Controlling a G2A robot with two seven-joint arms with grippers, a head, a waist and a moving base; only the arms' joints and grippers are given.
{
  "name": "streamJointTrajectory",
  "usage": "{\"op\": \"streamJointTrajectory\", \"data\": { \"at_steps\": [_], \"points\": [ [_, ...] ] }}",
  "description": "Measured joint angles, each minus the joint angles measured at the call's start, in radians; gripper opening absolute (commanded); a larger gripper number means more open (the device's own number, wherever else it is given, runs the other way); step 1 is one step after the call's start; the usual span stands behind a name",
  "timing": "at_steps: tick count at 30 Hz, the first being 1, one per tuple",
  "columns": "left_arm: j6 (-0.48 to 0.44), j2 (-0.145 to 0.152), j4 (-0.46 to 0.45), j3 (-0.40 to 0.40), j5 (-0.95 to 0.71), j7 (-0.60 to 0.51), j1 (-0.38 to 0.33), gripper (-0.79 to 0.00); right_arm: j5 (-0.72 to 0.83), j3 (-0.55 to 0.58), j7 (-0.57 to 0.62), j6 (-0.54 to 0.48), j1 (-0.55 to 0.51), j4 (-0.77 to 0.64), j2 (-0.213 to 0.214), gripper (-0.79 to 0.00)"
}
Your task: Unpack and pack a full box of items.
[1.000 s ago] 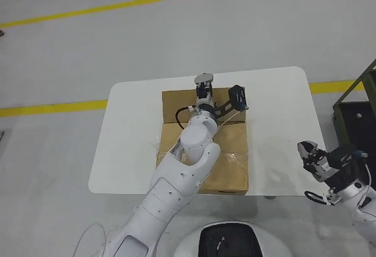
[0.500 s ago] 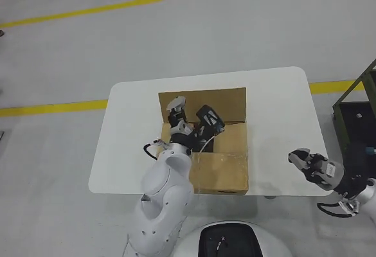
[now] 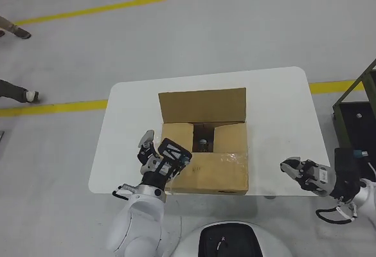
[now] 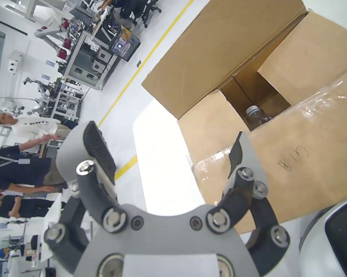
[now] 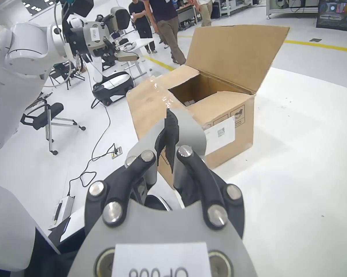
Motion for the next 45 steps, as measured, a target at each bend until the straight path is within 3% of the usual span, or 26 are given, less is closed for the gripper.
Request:
{"op": "streamJointTrajectory", "data": {
  "at_steps": [5, 11, 13, 15, 16, 27, 37, 45],
  "points": [
    [-0.001, 0.000, 0.001, 0.001, 0.001, 0.000, -0.001, 0.000, 0.043, -0.036, 0.026, 0.079, 0.029, 0.014, 0.002, -0.785],
    [-0.001, 0.000, 0.001, 0.001, 0.001, 0.000, -0.001, 0.000, 0.122, -0.132, 0.214, 0.205, 0.159, 0.013, 0.014, -0.785],
    [-0.001, 0.000, 0.001, 0.001, 0.001, 0.000, -0.001, 0.000, 0.145, -0.174, 0.285, 0.250, 0.215, 0.024, 0.016, -0.529],
    [-0.001, 0.000, 0.001, 0.001, 0.001, 0.000, -0.001, 0.000, 0.163, -0.217, 0.346, 0.282, 0.270, 0.040, 0.017, -0.413],
    [-0.001, 0.000, 0.001, 0.001, 0.001, 0.000, -0.001, 0.000, 0.170, -0.233, 0.364, 0.294, 0.291, 0.049, 0.017, -0.394],
    [-0.001, 0.000, 0.001, 0.001, 0.001, 0.000, -0.001, 0.000, 0.188, -0.329, 0.415, 0.323, 0.397, 0.171, 0.019, -0.403],
    [-0.001, 0.000, 0.001, 0.001, 0.001, 0.000, -0.001, 0.000, 0.227, -0.385, 0.441, 0.315, 0.427, 0.209, 0.022, -0.428],
    [-0.001, 0.000, 0.001, 0.001, 0.001, 0.000, -0.001, 0.000, 0.349, -0.387, 0.525, 0.288, 0.431, 0.205, 0.035, -0.440]
  ]
}}
